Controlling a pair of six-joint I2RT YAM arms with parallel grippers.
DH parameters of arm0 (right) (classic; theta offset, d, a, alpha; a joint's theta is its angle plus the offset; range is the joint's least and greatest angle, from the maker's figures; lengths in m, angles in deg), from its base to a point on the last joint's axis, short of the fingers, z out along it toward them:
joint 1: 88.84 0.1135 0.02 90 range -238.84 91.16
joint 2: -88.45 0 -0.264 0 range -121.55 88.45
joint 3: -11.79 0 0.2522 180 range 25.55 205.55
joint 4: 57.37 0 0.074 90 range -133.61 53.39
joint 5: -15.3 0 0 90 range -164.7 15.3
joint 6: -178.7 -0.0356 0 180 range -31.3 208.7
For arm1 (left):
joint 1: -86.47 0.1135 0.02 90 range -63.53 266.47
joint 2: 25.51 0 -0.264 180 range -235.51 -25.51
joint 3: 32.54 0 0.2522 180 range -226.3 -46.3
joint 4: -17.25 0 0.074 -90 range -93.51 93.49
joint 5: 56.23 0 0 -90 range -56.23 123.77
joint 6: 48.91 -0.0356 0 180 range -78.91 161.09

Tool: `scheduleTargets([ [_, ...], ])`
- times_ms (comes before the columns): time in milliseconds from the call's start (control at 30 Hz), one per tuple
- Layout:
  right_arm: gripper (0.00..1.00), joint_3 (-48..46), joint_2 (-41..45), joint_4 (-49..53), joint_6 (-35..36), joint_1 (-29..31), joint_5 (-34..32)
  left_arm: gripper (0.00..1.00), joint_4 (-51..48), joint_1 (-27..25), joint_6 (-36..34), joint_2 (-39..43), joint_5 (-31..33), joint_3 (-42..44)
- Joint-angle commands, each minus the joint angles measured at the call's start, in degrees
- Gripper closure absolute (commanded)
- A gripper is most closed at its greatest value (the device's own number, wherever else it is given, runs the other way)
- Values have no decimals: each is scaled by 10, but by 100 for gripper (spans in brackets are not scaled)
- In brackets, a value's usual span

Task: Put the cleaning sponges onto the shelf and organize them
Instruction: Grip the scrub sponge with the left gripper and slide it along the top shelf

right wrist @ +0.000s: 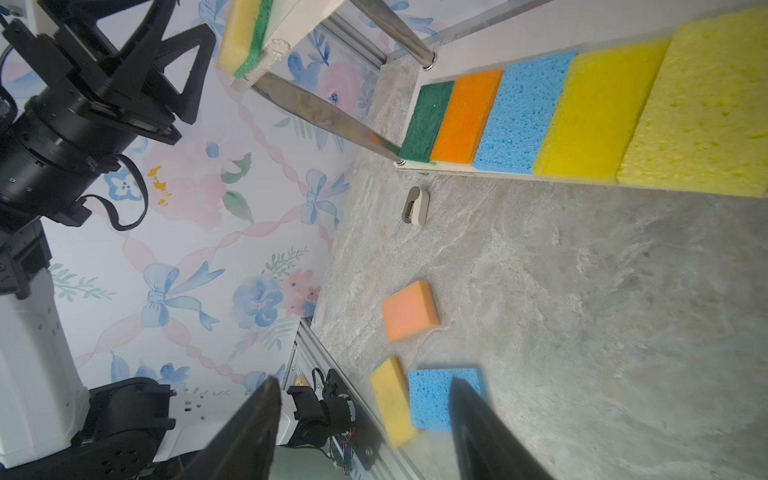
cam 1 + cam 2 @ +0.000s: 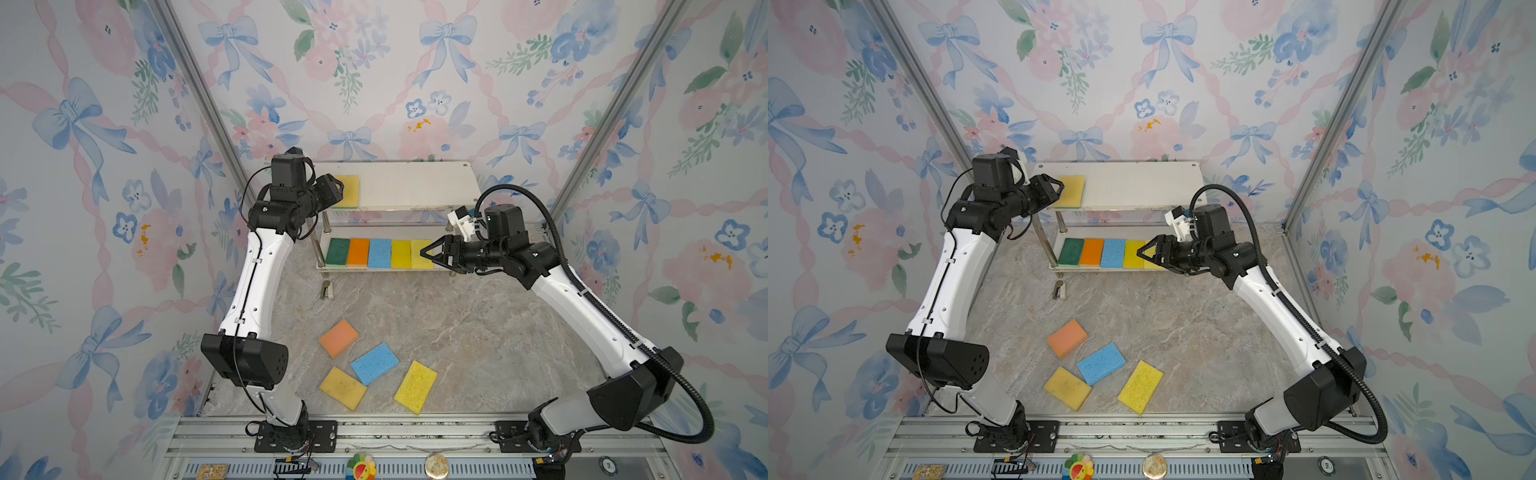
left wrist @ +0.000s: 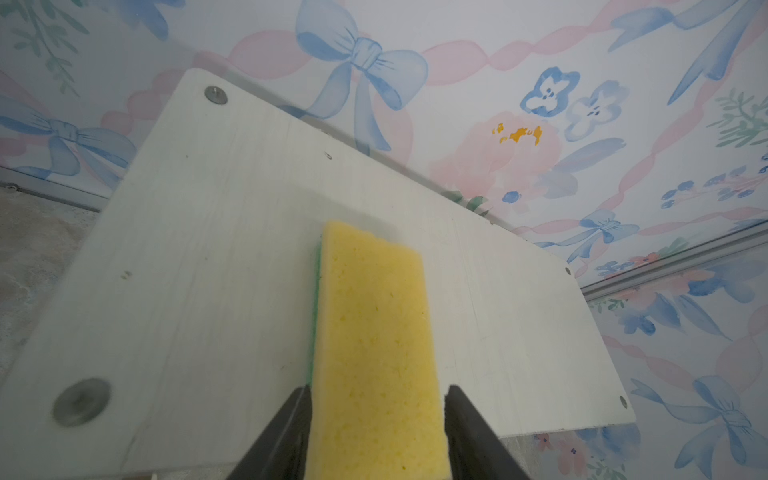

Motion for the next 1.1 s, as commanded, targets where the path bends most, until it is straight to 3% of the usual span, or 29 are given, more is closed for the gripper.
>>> scheduleTargets([
  [0, 33, -11, 15, -3, 11, -8, 6, 50, -23, 2, -10, -18, -11, -23],
  [500, 33, -38, 39, -6, 11, -30, 1, 56, -77, 0, -20, -58, 17, -66],
  [667, 33, -45, 39, -14, 6, -31, 1, 80, -77, 1, -25, -64, 13, -67],
  [1067, 33, -17, 9, -10, 5, -22, 4, 93, -78, 48, -61, -79, -31, -121],
])
